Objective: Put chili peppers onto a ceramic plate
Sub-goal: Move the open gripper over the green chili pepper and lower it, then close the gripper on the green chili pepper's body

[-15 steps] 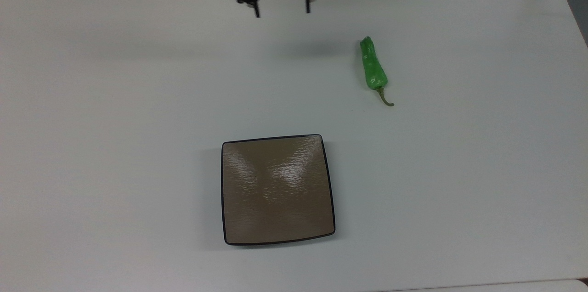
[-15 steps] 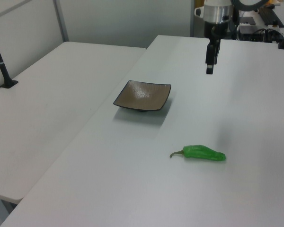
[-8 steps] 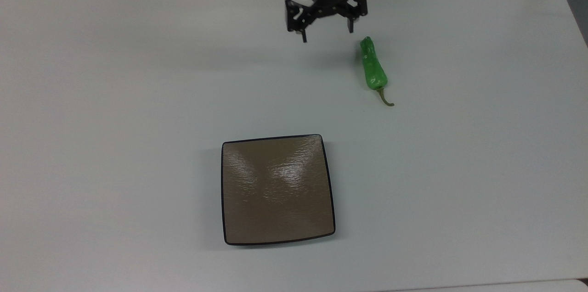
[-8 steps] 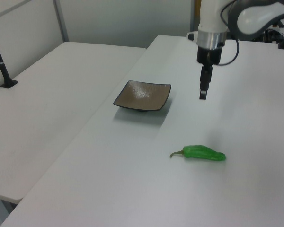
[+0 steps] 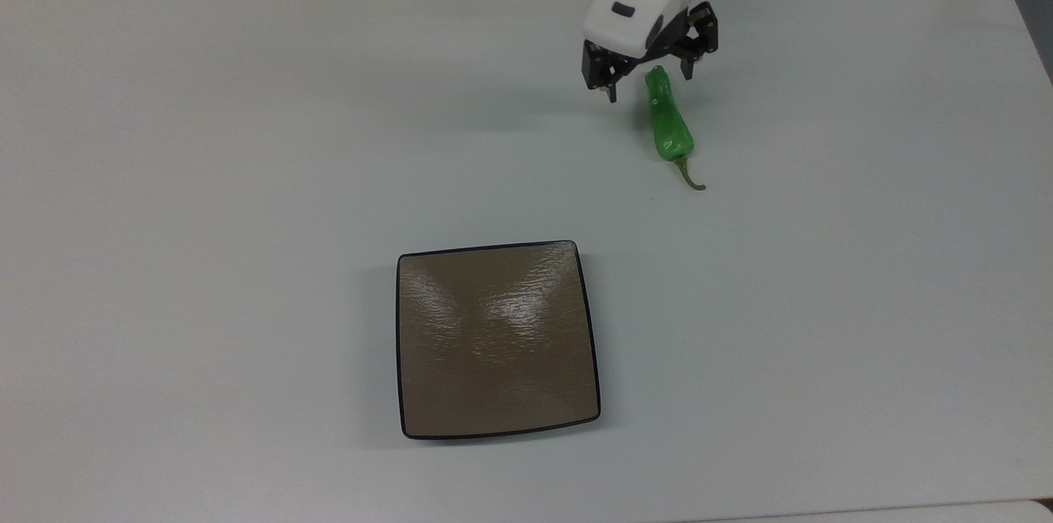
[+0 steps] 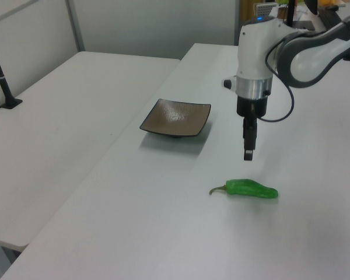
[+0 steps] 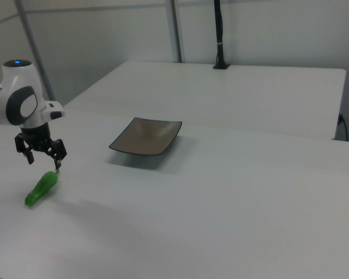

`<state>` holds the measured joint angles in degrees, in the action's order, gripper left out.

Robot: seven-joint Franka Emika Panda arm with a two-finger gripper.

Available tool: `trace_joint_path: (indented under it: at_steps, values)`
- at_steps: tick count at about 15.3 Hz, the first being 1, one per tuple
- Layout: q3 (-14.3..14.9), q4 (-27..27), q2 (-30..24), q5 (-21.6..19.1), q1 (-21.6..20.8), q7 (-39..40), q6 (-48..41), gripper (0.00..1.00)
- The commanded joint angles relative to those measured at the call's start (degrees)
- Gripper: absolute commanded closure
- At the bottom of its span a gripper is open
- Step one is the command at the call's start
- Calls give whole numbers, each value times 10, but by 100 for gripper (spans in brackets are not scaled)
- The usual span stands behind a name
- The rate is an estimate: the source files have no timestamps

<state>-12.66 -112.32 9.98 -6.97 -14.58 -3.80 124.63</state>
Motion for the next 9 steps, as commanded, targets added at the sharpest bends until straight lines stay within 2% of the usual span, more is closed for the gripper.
trace_joint_path:
  at_steps: [1,7,8,9]
  values:
    - [1,-10,30,-10,-25,-16,40,0]
    - [0,-7,68,-3,-39,-16,50,0]
    - [0,-7,71,0,-41,-16,50,2]
    - [0,-6,76,1,-41,-17,50,11]
